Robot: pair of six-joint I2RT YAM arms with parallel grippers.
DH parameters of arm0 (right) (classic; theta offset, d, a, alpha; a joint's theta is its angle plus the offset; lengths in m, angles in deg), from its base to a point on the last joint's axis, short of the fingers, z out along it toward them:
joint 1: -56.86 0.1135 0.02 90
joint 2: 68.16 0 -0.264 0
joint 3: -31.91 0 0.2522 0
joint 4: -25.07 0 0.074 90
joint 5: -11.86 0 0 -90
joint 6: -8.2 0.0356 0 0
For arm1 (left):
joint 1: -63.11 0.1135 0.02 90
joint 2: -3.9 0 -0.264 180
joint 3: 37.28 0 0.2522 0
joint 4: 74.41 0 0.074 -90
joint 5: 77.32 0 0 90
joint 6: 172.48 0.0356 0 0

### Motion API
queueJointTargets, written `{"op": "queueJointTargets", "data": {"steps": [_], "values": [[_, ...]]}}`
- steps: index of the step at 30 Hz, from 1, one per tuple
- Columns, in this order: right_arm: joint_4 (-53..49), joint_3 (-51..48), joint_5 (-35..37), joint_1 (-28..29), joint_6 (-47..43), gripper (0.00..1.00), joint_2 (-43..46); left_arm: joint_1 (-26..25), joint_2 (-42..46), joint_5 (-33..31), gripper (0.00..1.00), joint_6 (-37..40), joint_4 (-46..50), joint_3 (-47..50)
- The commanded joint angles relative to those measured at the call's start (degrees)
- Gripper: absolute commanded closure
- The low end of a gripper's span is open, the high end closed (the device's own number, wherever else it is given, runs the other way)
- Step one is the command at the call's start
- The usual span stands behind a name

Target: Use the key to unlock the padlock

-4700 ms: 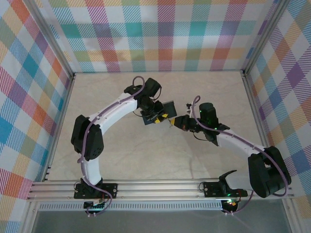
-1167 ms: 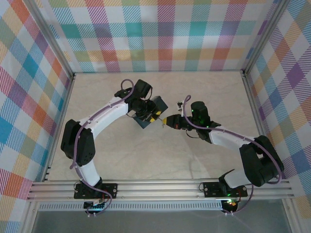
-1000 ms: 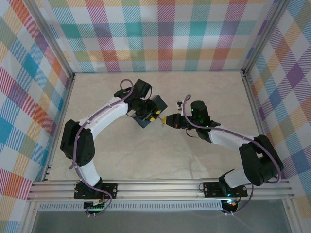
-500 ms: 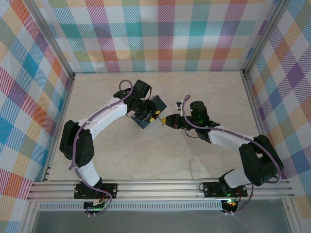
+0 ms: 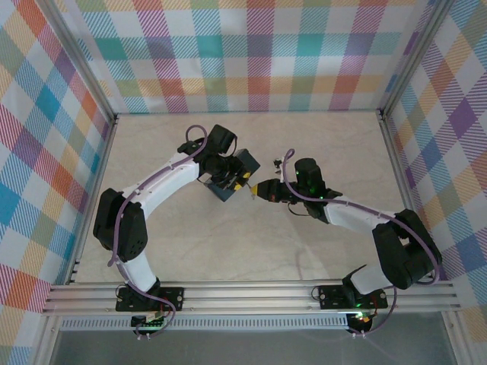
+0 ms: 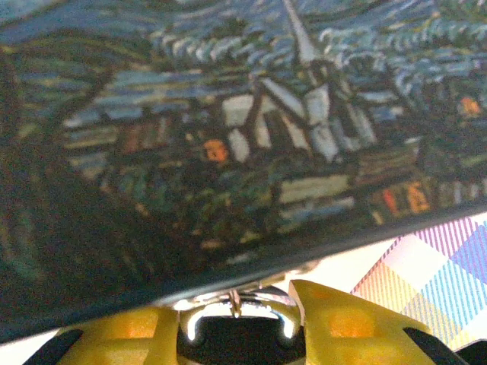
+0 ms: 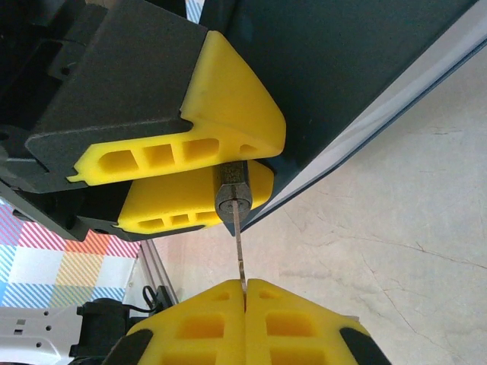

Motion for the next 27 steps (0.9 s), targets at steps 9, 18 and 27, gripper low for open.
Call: {"op": "queueJointTargets", "data": {"steps": [9, 18, 27], "values": [[1.3, 2.6, 1.4, 0.5, -1.1, 1.0, -1.1, -0.2, 1.8, 2.5, 0.92, 5.2, 0.2, -2.6], [-0.4, 4.1, 0.9, 0.5, -2.5, 1.0, -1.1, -0.2, 0.6, 2.8, 0.92, 9.9, 3.8, -4.8], [-2.2, 4.0, 2.1, 0.7, -3.6, 1.0, 0.2, -0.2, -0.6, 3.5, 0.92, 12.3, 5.9, -6.8]]}}
